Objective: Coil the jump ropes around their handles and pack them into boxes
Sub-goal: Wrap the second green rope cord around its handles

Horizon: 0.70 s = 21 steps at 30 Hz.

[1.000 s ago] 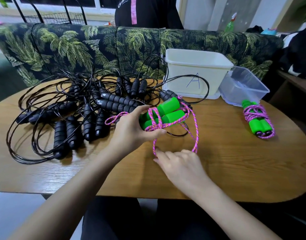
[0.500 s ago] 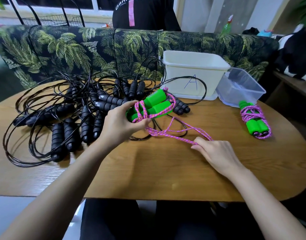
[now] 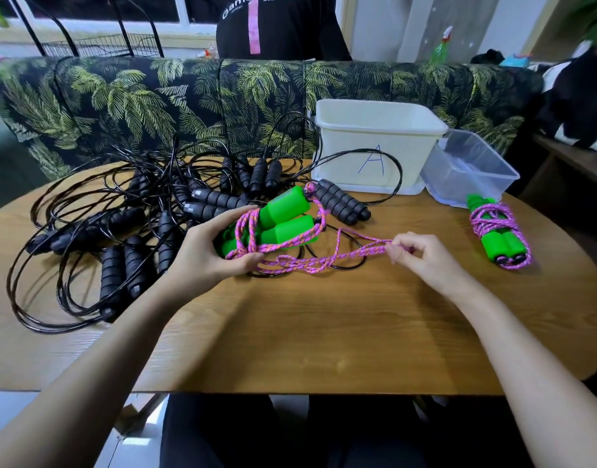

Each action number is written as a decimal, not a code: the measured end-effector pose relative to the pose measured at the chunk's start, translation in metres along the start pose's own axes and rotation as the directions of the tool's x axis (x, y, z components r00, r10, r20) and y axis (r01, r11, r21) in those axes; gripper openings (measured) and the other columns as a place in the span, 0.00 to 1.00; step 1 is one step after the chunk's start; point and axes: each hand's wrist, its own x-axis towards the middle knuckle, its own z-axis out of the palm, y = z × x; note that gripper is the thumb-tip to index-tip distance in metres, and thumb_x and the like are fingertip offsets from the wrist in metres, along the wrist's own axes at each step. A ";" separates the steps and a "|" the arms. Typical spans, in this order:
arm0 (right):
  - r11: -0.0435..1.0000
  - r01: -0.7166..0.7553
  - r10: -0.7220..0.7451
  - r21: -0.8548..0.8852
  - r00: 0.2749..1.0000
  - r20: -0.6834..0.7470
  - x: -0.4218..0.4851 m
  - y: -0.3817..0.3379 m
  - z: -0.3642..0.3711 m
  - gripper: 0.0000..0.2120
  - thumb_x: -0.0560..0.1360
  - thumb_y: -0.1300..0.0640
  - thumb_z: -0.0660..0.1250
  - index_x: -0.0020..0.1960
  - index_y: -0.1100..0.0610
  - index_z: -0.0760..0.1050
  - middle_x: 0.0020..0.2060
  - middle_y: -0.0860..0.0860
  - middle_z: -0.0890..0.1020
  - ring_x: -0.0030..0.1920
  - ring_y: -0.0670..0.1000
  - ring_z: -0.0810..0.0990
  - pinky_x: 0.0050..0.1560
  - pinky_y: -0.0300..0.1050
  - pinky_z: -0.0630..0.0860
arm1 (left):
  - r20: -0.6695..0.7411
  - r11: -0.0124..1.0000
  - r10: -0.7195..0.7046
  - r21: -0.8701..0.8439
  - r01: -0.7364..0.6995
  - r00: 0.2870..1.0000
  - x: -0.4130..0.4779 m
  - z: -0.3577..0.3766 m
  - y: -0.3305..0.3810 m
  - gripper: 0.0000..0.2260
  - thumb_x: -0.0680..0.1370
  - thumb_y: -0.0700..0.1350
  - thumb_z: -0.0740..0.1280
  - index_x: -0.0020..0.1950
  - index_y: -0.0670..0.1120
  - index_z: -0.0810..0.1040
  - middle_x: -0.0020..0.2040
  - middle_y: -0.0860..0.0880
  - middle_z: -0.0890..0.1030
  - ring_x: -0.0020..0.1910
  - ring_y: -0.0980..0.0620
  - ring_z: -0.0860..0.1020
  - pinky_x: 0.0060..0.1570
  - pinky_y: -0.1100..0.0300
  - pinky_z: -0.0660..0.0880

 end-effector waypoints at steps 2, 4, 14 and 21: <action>0.999 -0.030 0.030 0.015 1.000 0.006 0.008 -0.002 -0.003 0.20 0.77 0.40 0.67 0.31 0.49 0.73 0.28 0.50 0.67 0.32 0.44 0.63 0.37 0.41 0.61 | 0.054 1.000 0.020 -0.016 -0.019 0.998 -0.003 0.000 0.006 0.33 0.65 0.54 0.78 0.68 0.48 0.75 0.60 0.53 0.82 0.61 0.54 0.79 0.65 0.54 0.74; 0.997 -0.073 0.073 -0.019 0.997 -0.027 0.021 0.000 -0.003 0.19 0.75 0.41 0.66 0.31 0.52 0.73 0.27 0.46 0.65 0.31 0.44 0.62 0.36 0.45 0.58 | 0.125 0.994 0.084 0.054 -0.092 0.988 -0.005 0.005 0.016 0.32 0.65 0.54 0.78 0.67 0.50 0.75 0.58 0.55 0.82 0.58 0.56 0.80 0.63 0.54 0.76; 0.923 -0.043 -0.088 -0.384 0.944 -0.317 0.065 -0.072 0.007 0.23 0.75 0.40 0.64 0.33 0.59 0.73 0.24 0.51 0.67 0.33 0.57 0.67 0.36 0.48 0.59 | 0.341 0.484 0.334 0.738 -0.470 0.879 -0.005 0.051 0.038 0.28 0.65 0.67 0.64 0.52 0.46 0.71 0.35 0.51 0.79 0.35 0.47 0.75 0.33 0.56 0.75; 0.938 0.127 -0.215 -0.322 0.943 -0.253 0.002 -0.102 0.020 0.20 0.73 0.39 0.63 0.34 0.53 0.79 0.21 0.48 0.65 0.27 0.48 0.64 0.31 0.44 0.59 | 0.032 0.537 0.238 0.829 -0.159 0.971 -0.003 0.043 0.027 0.28 0.60 0.62 0.76 0.48 0.44 0.73 0.35 0.48 0.79 0.34 0.41 0.78 0.29 0.55 0.72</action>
